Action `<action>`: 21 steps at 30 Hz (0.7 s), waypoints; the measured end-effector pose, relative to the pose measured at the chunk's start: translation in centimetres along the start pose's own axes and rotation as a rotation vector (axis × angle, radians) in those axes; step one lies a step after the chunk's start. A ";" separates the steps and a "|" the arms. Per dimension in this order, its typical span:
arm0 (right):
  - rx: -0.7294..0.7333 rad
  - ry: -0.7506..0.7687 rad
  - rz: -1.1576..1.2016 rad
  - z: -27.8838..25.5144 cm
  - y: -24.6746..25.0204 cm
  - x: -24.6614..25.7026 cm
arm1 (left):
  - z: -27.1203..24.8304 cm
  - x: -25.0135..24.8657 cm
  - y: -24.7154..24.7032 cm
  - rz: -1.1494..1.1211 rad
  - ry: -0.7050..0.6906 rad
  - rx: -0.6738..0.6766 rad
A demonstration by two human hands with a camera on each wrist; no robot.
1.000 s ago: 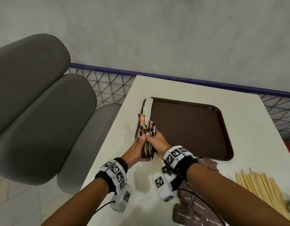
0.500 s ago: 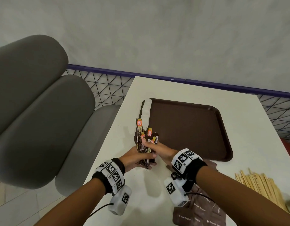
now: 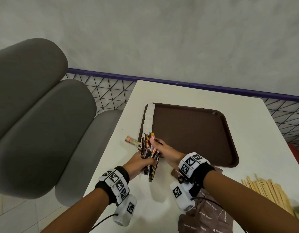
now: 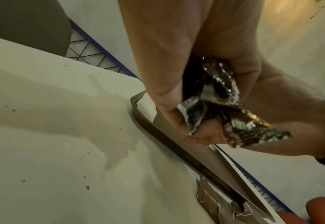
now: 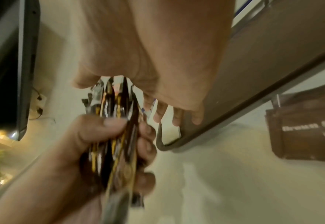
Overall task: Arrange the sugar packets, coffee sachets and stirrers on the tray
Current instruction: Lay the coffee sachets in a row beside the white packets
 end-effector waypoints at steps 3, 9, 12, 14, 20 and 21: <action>-0.021 -0.007 -0.026 1.0 1.1 1.2 | 0.1 0.3 0.0 0.059 0.035 0.017; 0.015 -0.112 -0.055 2.9 1.7 1.8 | 0.2 0.6 0.0 0.110 0.041 0.049; -0.031 -0.088 -0.070 3.4 2.0 1.1 | -0.5 1.2 1.2 0.106 0.031 0.005; -0.090 -0.034 -0.130 3.9 1.8 0.4 | -1.1 1.4 2.7 0.057 0.029 -0.062; 0.049 0.287 -0.889 5.4 -3.5 -0.7 | -3.6 -0.3 8.9 -0.092 -0.056 -0.264; 0.124 0.318 -1.000 5.6 -4.8 -1.3 | -3.9 -0.6 9.8 -0.095 -0.067 -0.284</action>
Point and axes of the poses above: each hand's wrist, its own z-axis towards the middle knuckle, its own y-axis out of the back of the hand, x = y × z, the point moved 5 cm from there along z, towards the middle knuckle, and after that the axes turned 1 degree about -z, right-handed, at the moved point
